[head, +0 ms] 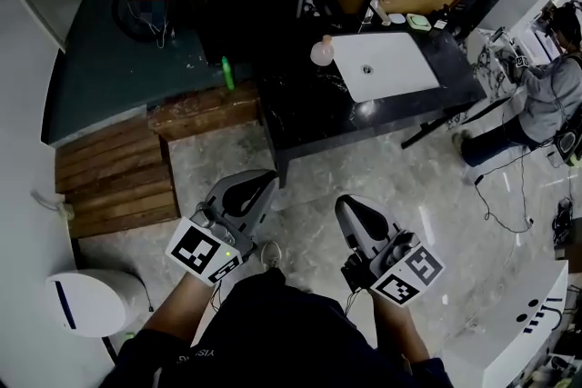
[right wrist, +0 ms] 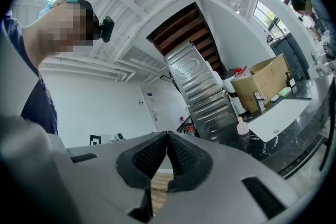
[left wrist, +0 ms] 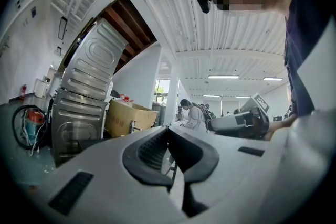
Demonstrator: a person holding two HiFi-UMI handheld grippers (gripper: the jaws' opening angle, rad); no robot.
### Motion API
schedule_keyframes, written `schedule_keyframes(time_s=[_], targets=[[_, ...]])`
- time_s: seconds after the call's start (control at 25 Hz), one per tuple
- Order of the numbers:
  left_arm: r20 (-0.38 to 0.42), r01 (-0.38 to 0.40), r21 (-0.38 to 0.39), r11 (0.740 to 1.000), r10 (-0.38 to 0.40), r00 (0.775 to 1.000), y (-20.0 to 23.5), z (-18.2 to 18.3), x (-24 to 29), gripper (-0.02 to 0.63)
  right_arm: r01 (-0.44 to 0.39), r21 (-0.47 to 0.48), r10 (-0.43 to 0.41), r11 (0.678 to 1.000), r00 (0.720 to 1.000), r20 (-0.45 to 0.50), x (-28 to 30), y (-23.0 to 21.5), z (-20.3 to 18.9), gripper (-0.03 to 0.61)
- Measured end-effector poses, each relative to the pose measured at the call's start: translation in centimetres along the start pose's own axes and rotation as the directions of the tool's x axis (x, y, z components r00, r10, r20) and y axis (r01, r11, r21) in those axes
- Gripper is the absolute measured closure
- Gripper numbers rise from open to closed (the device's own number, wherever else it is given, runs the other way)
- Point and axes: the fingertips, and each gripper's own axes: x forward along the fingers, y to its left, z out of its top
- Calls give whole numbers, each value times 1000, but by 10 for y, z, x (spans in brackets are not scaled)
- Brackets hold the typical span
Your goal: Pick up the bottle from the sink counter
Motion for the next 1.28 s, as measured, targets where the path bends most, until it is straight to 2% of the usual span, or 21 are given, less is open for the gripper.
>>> schedule_keyframes(time_s=[0.52, 1.28], targets=[[7, 10, -17, 1000, -10, 1000, 48, 2, 11, 606, 17, -9, -17, 1000, 1000, -14, 44, -12, 2, 552], [-15, 17, -12, 1000, -17, 1000, 70, -4, 29, 606, 16, 6, -15, 1000, 1000, -17, 71, -39, 2, 552]])
